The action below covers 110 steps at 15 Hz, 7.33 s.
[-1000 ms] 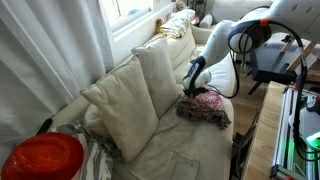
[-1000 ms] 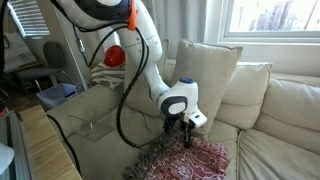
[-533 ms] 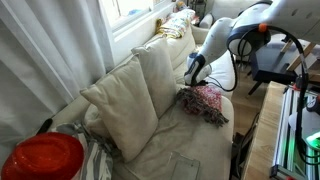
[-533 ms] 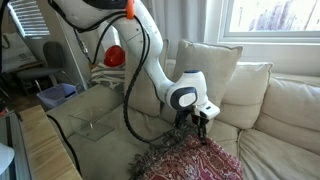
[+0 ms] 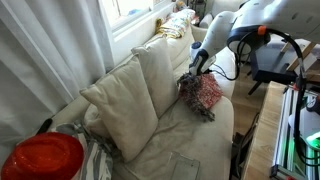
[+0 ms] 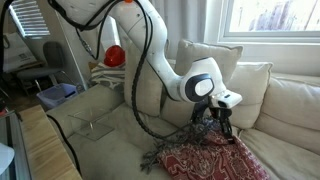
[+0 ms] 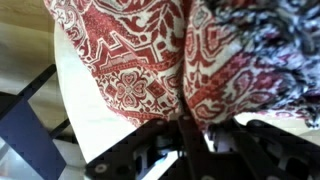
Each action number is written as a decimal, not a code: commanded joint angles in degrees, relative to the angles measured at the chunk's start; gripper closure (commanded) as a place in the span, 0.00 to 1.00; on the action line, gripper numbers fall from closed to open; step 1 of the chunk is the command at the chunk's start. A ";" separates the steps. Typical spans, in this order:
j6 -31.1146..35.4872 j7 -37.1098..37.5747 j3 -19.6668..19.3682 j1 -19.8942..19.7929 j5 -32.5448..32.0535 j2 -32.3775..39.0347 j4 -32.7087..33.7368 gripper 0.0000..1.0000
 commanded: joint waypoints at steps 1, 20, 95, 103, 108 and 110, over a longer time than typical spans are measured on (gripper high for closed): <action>1.55 4.66 -6.32 3.78 -3.54 -1.89 -3.80 0.96; -2.20 23.66 -18.30 5.69 -5.12 6.07 2.62 0.96; -18.60 -33.56 36.15 -23.13 38.08 -13.68 25.37 0.06; -19.97 -31.84 33.10 -22.63 35.29 -13.36 25.11 0.78; -30.08 -38.80 35.35 -26.66 34.98 -16.11 23.88 1.00; -35.27 -42.62 34.72 -27.90 34.87 -18.72 22.76 0.99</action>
